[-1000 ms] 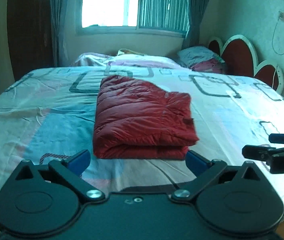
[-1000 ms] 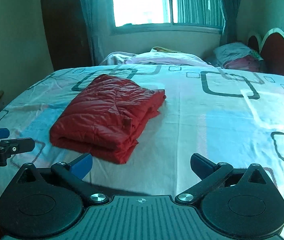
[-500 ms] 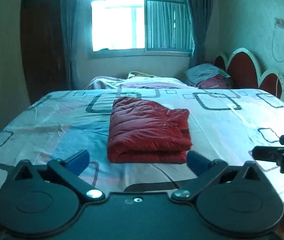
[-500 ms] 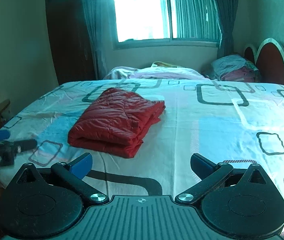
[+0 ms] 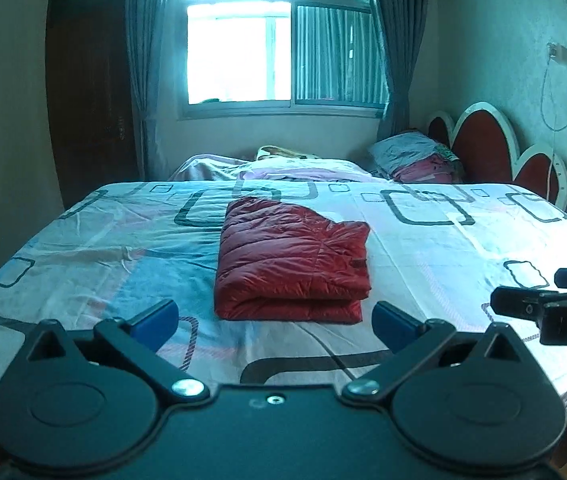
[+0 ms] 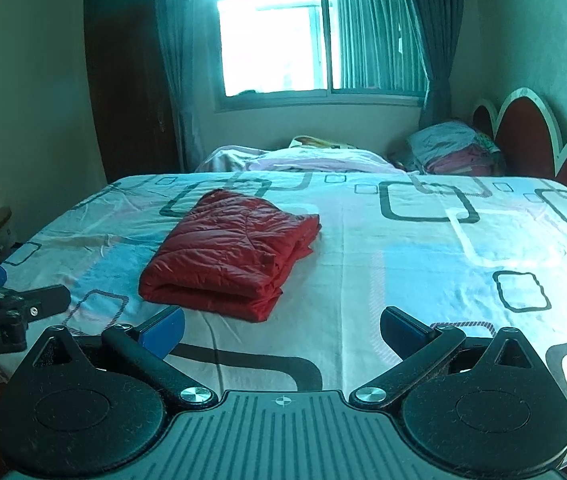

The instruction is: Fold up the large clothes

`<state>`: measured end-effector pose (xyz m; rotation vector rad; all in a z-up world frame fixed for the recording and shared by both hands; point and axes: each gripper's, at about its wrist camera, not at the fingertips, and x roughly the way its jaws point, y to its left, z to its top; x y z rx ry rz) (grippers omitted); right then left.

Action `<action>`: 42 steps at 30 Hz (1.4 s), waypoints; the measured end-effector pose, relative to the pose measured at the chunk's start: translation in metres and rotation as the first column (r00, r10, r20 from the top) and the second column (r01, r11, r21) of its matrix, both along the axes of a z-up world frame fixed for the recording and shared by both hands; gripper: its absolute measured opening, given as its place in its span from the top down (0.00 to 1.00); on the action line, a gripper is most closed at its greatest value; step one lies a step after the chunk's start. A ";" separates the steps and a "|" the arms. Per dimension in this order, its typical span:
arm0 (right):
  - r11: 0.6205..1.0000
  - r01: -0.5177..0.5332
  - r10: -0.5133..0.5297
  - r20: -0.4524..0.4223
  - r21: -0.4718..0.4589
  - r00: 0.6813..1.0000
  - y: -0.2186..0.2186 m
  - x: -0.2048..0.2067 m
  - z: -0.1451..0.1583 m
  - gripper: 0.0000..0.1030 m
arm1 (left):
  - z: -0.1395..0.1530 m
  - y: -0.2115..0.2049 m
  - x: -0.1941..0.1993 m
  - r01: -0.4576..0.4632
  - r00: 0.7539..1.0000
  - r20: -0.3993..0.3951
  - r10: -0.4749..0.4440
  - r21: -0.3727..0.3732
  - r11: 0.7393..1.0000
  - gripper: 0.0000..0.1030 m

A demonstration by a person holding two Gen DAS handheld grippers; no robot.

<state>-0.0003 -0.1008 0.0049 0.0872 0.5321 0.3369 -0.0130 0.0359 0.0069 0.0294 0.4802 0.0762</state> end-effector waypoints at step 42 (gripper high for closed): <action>1.000 -0.013 0.013 0.046 -0.015 0.999 -0.004 -0.018 0.010 0.00 | 0.017 -0.001 -0.017 0.021 0.999 0.045 -0.022 0.009 1.000 0.00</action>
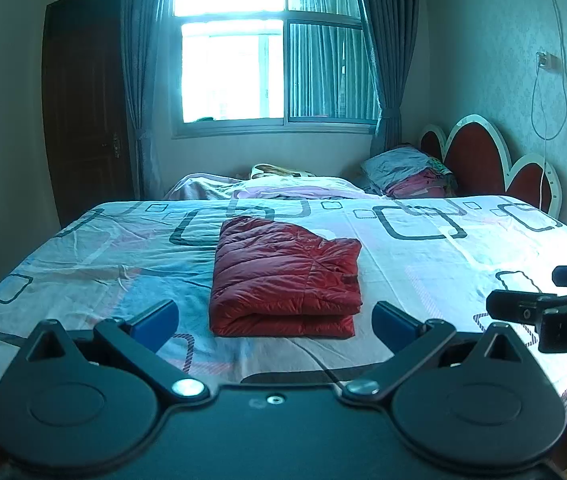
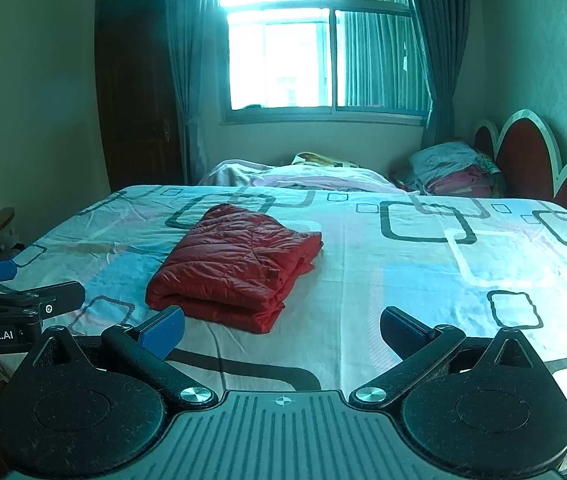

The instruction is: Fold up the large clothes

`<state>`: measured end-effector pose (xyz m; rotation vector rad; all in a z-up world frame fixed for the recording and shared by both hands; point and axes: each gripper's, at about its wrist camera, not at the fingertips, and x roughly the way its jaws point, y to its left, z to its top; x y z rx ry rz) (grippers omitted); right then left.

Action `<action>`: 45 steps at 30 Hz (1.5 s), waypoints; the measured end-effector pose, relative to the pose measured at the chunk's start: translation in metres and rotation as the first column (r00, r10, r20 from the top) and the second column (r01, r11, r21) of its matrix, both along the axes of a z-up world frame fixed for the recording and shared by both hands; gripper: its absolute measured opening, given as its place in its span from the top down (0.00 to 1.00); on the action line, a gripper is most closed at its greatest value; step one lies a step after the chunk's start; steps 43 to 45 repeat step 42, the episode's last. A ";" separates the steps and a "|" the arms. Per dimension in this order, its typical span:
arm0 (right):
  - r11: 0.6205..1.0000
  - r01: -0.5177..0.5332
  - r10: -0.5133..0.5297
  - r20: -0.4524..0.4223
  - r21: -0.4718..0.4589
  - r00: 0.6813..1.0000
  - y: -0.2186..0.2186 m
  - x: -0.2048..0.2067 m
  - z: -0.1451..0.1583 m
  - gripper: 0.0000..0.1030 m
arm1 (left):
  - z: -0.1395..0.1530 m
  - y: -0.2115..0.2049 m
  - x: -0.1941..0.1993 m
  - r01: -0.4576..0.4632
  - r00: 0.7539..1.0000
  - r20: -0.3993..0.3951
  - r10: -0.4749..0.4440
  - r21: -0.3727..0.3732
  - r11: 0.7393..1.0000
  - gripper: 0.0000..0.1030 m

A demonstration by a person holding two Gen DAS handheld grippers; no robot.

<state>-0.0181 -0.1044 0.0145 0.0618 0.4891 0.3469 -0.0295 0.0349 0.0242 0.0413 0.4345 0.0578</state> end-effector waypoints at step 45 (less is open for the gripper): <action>1.000 0.009 -0.009 0.007 0.009 1.000 0.005 0.000 0.005 0.00 | 0.004 -0.007 0.001 -0.023 0.999 0.028 0.024 -0.018 1.000 0.00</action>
